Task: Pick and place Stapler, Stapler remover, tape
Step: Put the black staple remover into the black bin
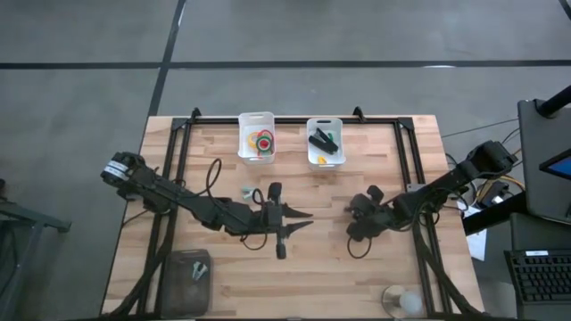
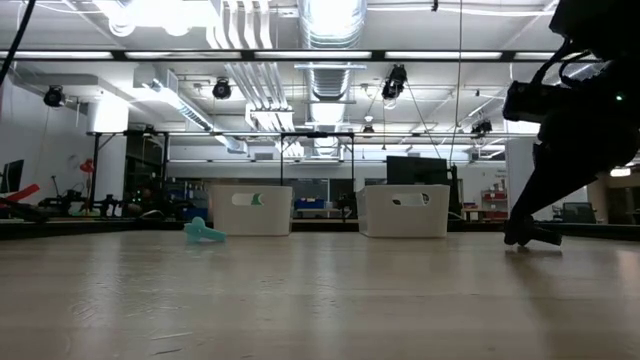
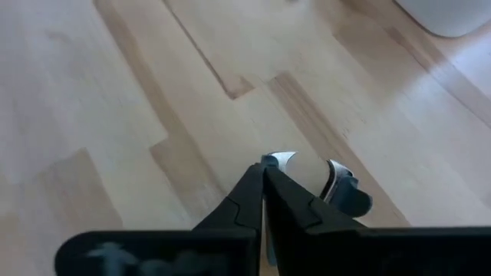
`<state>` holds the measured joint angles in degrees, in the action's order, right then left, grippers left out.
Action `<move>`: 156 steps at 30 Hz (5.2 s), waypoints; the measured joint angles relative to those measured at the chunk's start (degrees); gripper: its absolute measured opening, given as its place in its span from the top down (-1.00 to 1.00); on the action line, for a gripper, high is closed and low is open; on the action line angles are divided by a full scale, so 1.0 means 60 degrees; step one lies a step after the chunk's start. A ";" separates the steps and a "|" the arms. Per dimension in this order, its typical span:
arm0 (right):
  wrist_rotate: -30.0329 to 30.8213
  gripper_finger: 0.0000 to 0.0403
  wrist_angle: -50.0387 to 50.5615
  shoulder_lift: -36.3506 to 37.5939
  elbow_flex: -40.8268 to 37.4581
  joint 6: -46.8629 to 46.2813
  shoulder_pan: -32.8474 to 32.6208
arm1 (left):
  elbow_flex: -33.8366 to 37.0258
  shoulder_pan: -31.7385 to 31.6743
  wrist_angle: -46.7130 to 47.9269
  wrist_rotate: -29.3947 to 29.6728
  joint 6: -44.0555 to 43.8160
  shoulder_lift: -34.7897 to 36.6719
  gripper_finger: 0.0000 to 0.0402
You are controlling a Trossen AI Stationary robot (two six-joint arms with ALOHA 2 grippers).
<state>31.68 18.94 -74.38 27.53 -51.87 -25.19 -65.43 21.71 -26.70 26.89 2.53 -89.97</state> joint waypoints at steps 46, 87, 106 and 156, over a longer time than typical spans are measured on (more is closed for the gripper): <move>0.3500 0.96 -0.1071 0.0355 0.3907 0.6111 -0.1782 | -0.0011 -0.1049 0.3115 -0.0723 -0.2244 -0.0280 0.67; 0.3491 0.96 -0.2578 -0.0453 0.4228 0.7653 -0.1672 | -0.0248 -0.1234 0.2050 -0.1745 -0.2107 -0.0729 0.67; 0.3454 0.96 -0.2573 -0.0450 0.4269 0.7653 -0.1668 | -0.0233 -0.1271 0.2035 -0.1840 -0.1536 -0.0729 0.96; 0.2966 -0.01 -0.0999 -0.0271 0.3242 0.4289 -0.2002 | -0.0237 0.4183 1.0140 -0.1989 -1.2443 0.0199 0.98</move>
<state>49.47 12.95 -76.01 46.98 -26.14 -37.20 -66.85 46.82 34.14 14.96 -72.13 -88.78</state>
